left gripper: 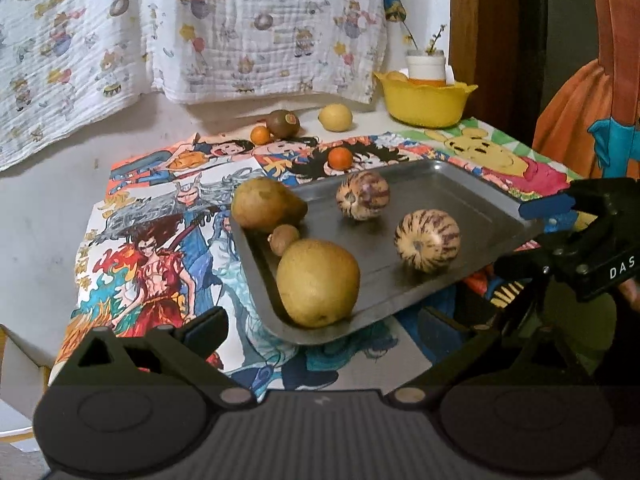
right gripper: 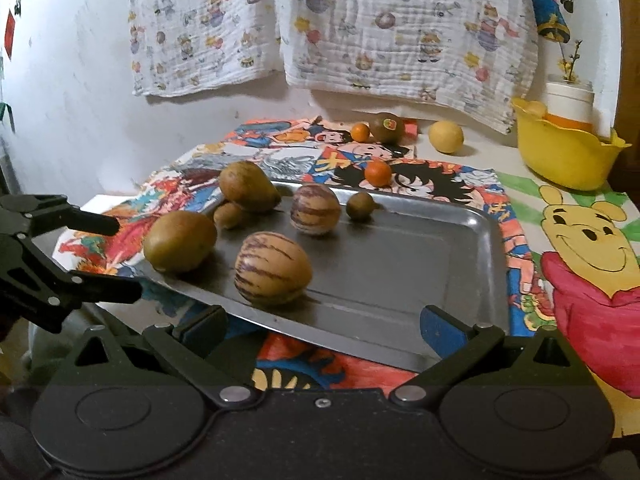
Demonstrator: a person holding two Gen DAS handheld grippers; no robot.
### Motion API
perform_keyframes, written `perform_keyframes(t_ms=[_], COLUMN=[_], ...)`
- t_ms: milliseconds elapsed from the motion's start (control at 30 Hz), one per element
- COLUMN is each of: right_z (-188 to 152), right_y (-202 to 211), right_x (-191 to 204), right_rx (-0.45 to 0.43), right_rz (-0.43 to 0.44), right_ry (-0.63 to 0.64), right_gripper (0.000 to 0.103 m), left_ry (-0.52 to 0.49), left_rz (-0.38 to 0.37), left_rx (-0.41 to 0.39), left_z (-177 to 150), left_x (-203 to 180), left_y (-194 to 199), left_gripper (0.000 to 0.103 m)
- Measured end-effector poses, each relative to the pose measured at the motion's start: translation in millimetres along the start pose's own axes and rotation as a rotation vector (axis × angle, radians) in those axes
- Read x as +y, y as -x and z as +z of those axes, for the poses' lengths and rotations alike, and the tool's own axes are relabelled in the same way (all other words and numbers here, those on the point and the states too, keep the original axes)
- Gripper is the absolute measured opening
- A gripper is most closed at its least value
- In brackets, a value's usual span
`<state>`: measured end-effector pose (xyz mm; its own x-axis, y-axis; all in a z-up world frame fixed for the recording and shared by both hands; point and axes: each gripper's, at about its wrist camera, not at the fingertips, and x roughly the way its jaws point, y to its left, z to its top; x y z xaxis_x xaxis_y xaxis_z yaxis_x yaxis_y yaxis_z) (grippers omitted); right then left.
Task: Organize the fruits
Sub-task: 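Open both tools to release the pear and small brown fruit on the tray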
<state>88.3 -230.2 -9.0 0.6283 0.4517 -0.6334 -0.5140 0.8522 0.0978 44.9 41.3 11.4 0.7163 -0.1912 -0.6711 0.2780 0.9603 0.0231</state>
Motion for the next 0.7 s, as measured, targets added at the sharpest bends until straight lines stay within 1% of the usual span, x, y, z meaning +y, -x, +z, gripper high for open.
perform_keyframes(t_ms=[333,500,700], right_z=[-3.8,-1.8,8.3], right_y=[4.4,10.8,12.2], right_x=[-6.8,-13.3,-22.1], right_rx=[0.013,-0.005,-0.024], right_rz=[-0.048,-0.072,-0.095], right_ry=[0.021,0.018,0.014], right_gripper=[0.102,0.102,0.102], left_ry=[-0.010,-0.019,-0.011], left_rz=[0.035,0.049,0.068], left_rx=[0.058,0.061,0.046], left_z=[3.8,9.5,25.7], left_x=[5.2,6.1,15.7], left_y=[0.4,3.8,10.0], left_gripper=[0.102,0.102,0.103])
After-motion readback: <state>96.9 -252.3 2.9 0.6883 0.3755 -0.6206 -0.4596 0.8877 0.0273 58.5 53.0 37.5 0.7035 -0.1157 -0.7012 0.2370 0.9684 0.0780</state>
